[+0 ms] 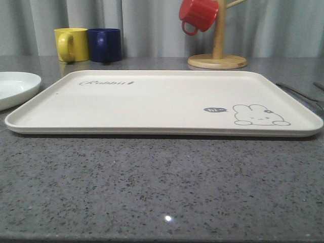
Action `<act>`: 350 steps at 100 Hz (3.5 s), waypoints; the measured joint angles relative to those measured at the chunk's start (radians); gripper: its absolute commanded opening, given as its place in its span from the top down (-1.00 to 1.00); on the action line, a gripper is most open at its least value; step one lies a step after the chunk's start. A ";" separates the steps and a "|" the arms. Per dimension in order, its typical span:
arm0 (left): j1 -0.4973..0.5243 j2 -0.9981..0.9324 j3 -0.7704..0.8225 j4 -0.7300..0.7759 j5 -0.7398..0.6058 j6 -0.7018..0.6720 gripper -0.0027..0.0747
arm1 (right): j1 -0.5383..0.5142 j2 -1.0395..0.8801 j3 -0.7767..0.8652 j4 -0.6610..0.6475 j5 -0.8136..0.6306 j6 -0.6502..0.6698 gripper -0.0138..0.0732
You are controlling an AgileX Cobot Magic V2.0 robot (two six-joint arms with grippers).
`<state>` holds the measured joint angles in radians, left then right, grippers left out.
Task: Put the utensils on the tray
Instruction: 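Lift the white plate with the left gripper and lower it onto the tray, then open the left gripper and raise it away from the plate, then move the right gripper down over the silver fork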
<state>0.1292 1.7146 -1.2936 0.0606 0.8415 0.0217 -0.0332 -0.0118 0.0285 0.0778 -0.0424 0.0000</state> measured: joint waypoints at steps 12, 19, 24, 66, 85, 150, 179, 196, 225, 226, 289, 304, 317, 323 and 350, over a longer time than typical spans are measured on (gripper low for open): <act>0.006 -0.016 0.000 -0.023 0.010 0.013 0.97 | 0.000 0.000 0.000 0.000 0.000 0.000 0.77; 0.018 -0.034 0.004 -0.054 0.022 0.036 0.97 | 0.000 0.000 0.000 0.000 0.000 0.000 0.77; 0.032 -0.052 0.006 -0.084 0.029 0.059 0.97 | 0.000 0.000 0.000 0.000 0.000 0.000 0.77; 0.124 -0.267 0.008 -0.329 0.056 0.241 0.97 | 0.000 0.000 0.000 0.000 0.000 0.000 0.77; 0.080 -0.292 0.006 -0.497 0.074 0.336 0.98 | 0.000 0.000 0.000 0.000 0.000 0.000 0.77; -0.285 0.025 -0.135 -0.554 0.052 0.354 0.98 | 0.000 0.000 0.000 0.000 0.000 0.000 0.77; -0.287 0.103 -0.134 -0.565 0.045 0.354 0.96 | 0.000 0.000 0.000 0.000 0.000 0.000 0.77; -0.287 0.115 -0.134 -0.569 0.043 0.354 0.40 | 0.000 0.000 0.000 0.000 0.000 0.000 0.77; -0.293 0.106 -0.136 -0.587 0.015 0.354 0.05 | 0.000 0.000 0.000 0.000 0.000 0.000 0.77; -0.293 0.101 -0.136 -0.587 0.010 0.354 0.05 | 0.000 0.000 0.000 0.000 0.000 0.000 0.77; -0.293 -0.539 0.364 -0.554 -0.535 0.406 0.05 | 0.000 0.000 0.000 0.000 0.000 0.000 0.77; -0.293 -0.727 0.548 -0.552 -0.632 0.406 0.05 | 0.000 0.000 0.000 0.000 0.000 0.000 0.77; -0.293 -0.860 0.663 -0.552 -0.688 0.406 0.05 | 0.000 0.000 0.000 0.000 -0.002 0.000 0.77; -0.293 -0.914 0.714 -0.556 -0.717 0.406 0.05 | 0.000 0.000 0.000 0.000 -0.014 0.000 0.77; -0.293 -1.153 0.852 -0.562 -0.806 0.406 0.52 | 0.000 0.000 -0.005 0.002 -0.061 0.000 0.77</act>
<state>-0.1641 0.5613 -0.4421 -0.5014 0.0359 0.4277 -0.0332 -0.0118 0.0239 0.0797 -0.1033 0.0000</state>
